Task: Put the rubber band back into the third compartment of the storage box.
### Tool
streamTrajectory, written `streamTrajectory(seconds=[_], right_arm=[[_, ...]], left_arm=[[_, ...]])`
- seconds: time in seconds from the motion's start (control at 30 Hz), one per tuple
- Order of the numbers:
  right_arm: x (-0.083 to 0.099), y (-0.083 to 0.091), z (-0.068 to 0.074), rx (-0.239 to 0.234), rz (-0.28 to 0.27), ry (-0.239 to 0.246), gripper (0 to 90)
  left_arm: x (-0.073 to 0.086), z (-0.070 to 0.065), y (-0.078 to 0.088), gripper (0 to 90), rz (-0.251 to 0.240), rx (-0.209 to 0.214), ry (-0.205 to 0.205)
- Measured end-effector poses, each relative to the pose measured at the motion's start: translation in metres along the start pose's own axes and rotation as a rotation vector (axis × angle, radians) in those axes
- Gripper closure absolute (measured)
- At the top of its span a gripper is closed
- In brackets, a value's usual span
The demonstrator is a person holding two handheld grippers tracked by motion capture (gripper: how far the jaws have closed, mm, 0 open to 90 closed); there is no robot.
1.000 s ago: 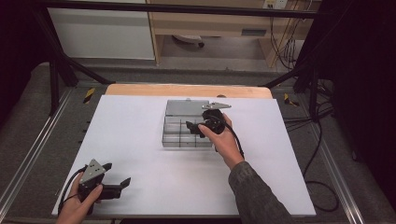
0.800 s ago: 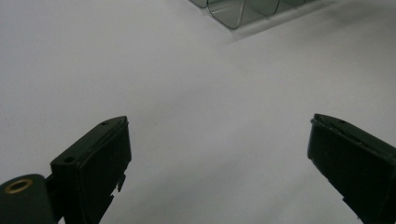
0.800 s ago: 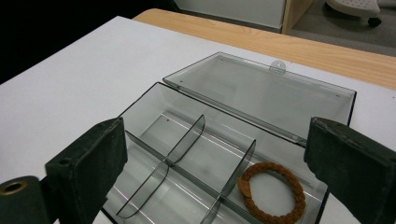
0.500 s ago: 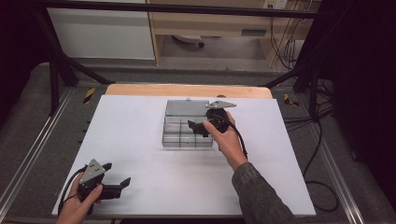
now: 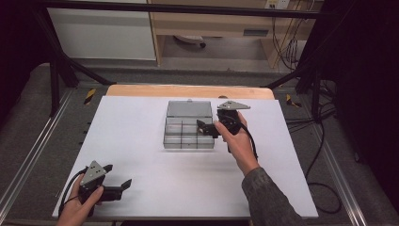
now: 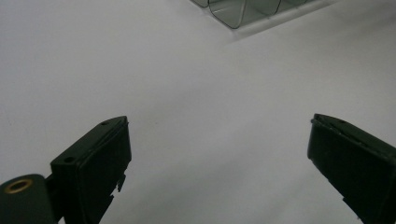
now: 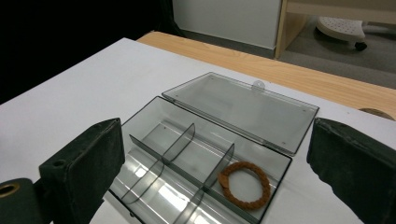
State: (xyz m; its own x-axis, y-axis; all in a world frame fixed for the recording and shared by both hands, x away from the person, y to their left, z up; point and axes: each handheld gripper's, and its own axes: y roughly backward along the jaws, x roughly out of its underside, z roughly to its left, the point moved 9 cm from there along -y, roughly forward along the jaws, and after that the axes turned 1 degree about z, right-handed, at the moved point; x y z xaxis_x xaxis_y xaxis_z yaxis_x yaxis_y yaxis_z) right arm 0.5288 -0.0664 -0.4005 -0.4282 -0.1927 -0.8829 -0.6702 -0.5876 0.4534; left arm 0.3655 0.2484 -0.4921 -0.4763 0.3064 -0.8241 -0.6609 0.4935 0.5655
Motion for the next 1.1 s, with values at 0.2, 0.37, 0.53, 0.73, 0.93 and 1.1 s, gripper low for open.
streamTrajectory(seconds=[0.2, 0.37, 0.53, 0.73, 0.93, 1.1], right_arm=[[0.002, 0.014, -0.007, 0.008, -0.010, 0.003, 4.4], [0.004, 0.028, -0.014, 0.012, -0.025, -0.001, 4.5], [0.007, 0.041, -0.023, 0.022, -0.042, -0.009, 4.4], [0.010, 0.058, -0.035, 0.040, -0.065, -0.027, 4.5], [0.014, 0.072, -0.046, 0.054, -0.083, -0.047, 4.5], [0.017, 0.084, -0.052, 0.062, -0.097, -0.053, 4.4]], left_arm=[[0.001, 0.000, 0.000, 5.7, 0.002, -0.001, 0.002], [0.001, 0.000, 0.000, 5.7, 0.003, -0.004, 0.004], [0.001, 0.000, -0.001, 5.7, 0.003, -0.004, 0.005], [0.001, 0.000, -0.001, 5.7, 0.003, -0.004, 0.007], [0.002, 0.000, 0.000, 5.7, 0.008, -0.005, 0.004], [0.002, 0.000, 0.000, 5.7, 0.007, -0.005, 0.005]])
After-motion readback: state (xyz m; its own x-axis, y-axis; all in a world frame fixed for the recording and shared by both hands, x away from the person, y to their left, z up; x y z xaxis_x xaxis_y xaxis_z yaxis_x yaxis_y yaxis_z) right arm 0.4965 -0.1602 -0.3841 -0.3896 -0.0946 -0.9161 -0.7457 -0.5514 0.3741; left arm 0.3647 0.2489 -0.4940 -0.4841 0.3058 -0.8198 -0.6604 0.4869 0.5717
